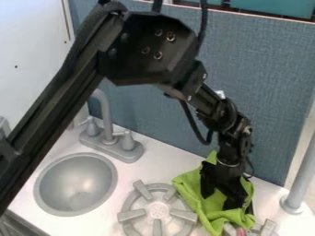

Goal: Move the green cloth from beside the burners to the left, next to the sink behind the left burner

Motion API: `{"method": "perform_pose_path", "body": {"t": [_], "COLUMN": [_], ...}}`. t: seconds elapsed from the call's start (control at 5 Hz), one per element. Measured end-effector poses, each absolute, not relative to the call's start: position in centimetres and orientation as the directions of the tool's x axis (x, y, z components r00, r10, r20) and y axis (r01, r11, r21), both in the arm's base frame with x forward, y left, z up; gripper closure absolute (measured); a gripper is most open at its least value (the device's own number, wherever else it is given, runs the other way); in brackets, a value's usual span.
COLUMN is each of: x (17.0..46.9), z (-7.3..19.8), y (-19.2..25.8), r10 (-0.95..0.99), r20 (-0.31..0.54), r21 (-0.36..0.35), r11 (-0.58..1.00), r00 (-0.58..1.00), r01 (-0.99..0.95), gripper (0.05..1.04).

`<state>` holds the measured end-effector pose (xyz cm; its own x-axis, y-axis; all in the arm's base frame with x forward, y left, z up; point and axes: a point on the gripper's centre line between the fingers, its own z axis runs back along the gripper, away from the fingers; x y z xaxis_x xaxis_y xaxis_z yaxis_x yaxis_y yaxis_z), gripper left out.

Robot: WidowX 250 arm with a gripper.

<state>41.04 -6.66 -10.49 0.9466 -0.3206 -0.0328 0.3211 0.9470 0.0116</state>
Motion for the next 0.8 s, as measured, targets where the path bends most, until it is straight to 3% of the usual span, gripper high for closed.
{"method": "perform_pose_path", "body": {"t": [0.2, 0.4, 0.8], "x": [42.7, 43.1, 42.2], "z": [-10.7, -10.8, -10.8], "y": [-6.1, -4.1, 4.8], "r10": [-0.320, -0.289, -0.054], "r20": [-0.003, 0.020, 0.008], "r21": [-0.043, -0.026, 0.115], "r11": [0.947, 0.957, 0.992], "r00": [0.947, 0.957, 0.999], "r01": [0.319, 0.289, 0.052], "gripper": [0.083, 0.083, 0.083]}}
